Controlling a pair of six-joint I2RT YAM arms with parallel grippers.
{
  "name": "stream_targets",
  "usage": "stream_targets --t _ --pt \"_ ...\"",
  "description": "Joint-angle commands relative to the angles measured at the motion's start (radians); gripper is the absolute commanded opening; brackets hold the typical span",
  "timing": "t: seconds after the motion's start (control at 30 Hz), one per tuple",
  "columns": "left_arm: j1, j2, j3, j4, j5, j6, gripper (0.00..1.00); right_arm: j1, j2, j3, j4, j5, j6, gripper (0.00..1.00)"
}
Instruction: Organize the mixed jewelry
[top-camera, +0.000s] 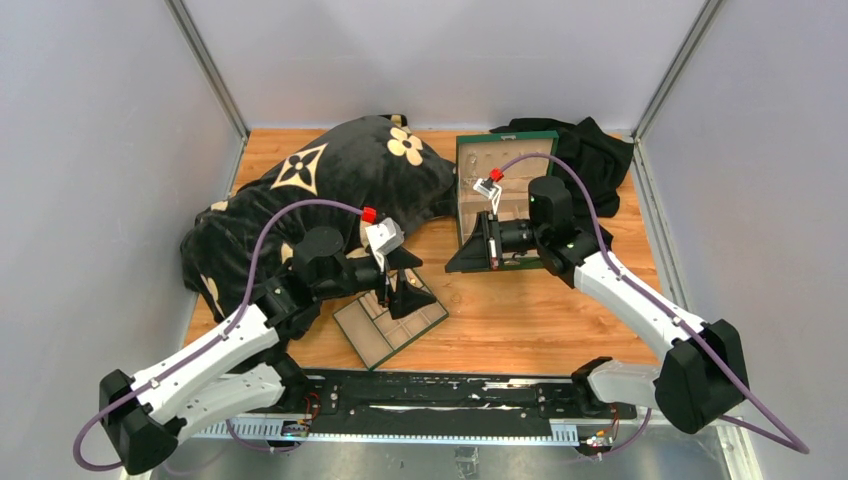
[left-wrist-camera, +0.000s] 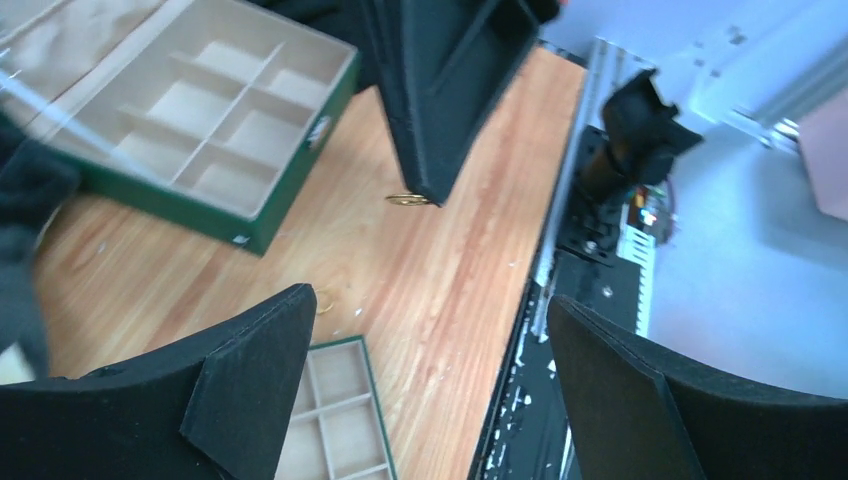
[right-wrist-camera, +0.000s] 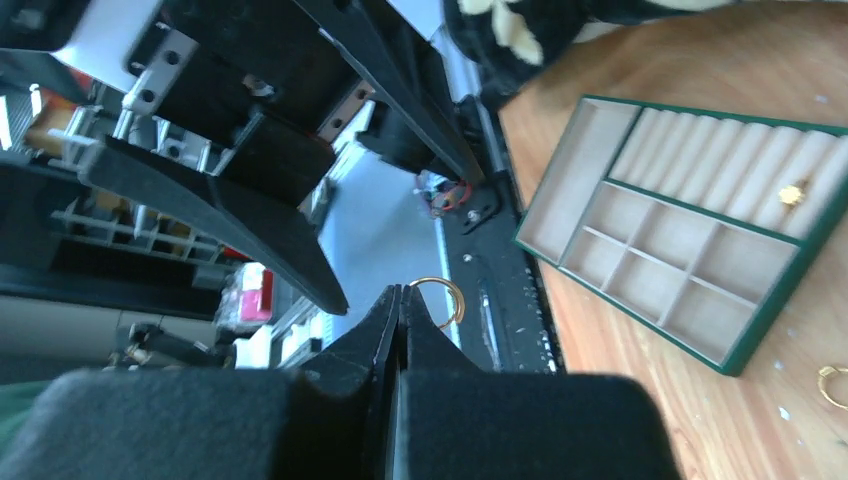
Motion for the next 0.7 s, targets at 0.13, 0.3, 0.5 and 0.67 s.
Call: stream_targets --t 0.13,0.3,0.5,0.67 --pt "-0.003 0.019 -0.006 0.15 0.298 0.138 0.88 -0.015 -0.015 0.009 0.298 -0.24 0.256 0.0" --pt "-0.003 0.037 0.0 0.174 0.325 0.216 0.87 -0.015 -0.008 0.006 0.32 -0.266 0.284 0.0" --pt "-0.003 0.086 0.012 0.219 0.302 0.236 0.84 -0.014 0.001 0.01 0.346 -0.287 0.309 0.0" --pt "-0.003 0.108 0.013 0.257 0.278 0.249 0.81 -0.011 0.011 0.013 0.341 -0.296 0.309 0.0"
